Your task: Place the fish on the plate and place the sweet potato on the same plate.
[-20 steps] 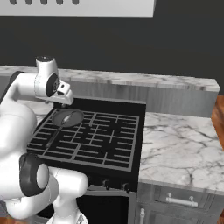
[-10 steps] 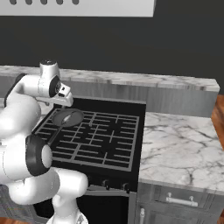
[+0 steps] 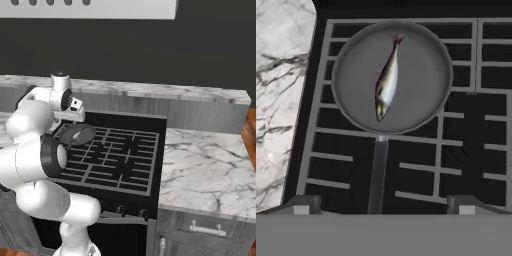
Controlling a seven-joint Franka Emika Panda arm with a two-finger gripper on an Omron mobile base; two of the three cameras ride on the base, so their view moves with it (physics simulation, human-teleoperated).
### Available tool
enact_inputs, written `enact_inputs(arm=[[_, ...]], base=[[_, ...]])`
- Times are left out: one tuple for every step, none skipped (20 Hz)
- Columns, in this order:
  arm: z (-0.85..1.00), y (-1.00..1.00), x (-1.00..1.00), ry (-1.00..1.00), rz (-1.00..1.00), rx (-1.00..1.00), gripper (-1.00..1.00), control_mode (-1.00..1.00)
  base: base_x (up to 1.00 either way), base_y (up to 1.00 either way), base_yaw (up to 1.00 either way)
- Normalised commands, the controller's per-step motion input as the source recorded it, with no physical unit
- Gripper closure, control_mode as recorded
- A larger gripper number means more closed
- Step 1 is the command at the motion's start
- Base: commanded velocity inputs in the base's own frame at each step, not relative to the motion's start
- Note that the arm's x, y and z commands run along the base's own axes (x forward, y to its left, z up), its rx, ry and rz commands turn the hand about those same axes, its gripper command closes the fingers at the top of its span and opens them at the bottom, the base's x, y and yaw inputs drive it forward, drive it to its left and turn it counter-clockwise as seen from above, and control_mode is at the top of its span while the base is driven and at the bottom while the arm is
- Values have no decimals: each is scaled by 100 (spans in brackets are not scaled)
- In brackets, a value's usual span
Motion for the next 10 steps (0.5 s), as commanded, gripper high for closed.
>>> enact_inputs(arm=[[-30, 11, 28, 10, 0, -7, -100, -100], [-29, 12, 29, 11, 0, -9, -100, -100], [-32, 16, 25, 9, 0, -13, -100, -100], [-31, 14, 23, 7, 0, -14, -100, -100], [-31, 8, 26, 6, 0, -14, -100, -100], [-29, 7, 29, 5, 0, -13, -100, -100], [-29, 12, 30, 6, 0, -15, -100, -100], [-26, 9, 26, 5, 0, -13, -100, -100], [-25, 9, 21, 3, 0, -10, -100, -100], [-25, 7, 18, 3, 0, -5, -100, -100]], base=[[0, 0, 0], [0, 0, 0], [0, 0, 0], [0, 0, 0], [0, 0, 0], [0, 0, 0], [0, 0, 0], [0, 0, 0], [0, 0, 0], [0, 0, 0]])
